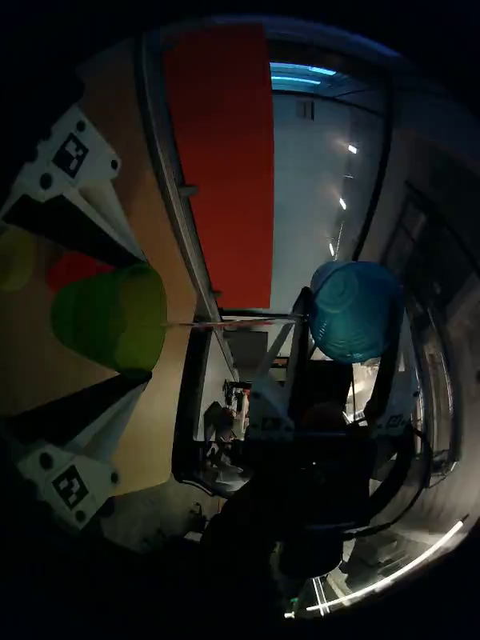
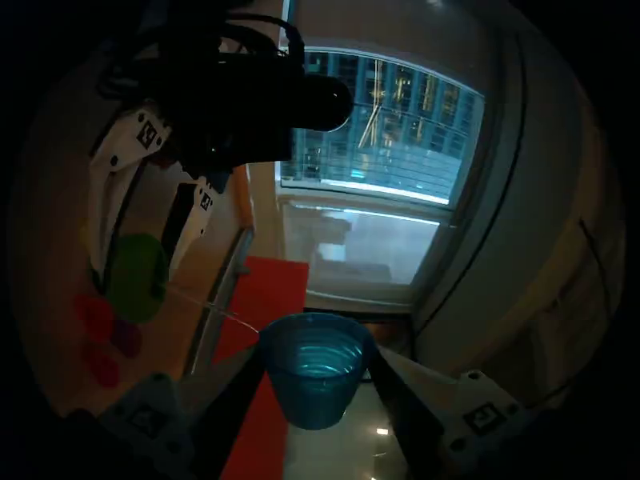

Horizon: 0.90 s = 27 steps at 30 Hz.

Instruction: Pour water

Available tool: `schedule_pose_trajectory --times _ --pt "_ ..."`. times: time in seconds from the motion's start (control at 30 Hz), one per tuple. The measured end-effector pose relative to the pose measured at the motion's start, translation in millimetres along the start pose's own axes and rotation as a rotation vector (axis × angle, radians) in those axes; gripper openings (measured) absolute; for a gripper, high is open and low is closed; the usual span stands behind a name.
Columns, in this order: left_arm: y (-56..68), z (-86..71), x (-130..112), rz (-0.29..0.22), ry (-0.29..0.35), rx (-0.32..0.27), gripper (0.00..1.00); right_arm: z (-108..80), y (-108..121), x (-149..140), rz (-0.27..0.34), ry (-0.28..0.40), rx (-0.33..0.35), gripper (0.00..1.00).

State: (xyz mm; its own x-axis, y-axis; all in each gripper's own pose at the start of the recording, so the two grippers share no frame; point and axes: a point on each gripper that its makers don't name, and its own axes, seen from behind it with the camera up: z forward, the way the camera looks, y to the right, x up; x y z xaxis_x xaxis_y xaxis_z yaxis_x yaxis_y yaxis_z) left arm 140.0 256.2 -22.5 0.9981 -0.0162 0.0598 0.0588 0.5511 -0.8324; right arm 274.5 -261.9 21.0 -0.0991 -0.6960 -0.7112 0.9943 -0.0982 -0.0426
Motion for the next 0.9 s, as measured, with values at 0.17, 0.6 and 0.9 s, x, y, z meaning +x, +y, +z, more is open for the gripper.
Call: schedule_pose_trajectory --times 0.17,0.6,0.9 --pt "0.4 -0.9 0.1 -0.003 0.003 -0.002 0.89 -0.4 -1.9 5.1 -0.011 0.007 0.003 0.91" --pt "-2.2 -3.8 0.7 -0.006 0.007 0.004 0.89 -1.5 -3.5 3.0 0.091 0.013 0.012 0.91" --pt "-0.5 -4.3 3.4 0.006 0.009 0.004 0.89 -5.2 -8.4 2.8 0.280 0.024 0.026 0.91"
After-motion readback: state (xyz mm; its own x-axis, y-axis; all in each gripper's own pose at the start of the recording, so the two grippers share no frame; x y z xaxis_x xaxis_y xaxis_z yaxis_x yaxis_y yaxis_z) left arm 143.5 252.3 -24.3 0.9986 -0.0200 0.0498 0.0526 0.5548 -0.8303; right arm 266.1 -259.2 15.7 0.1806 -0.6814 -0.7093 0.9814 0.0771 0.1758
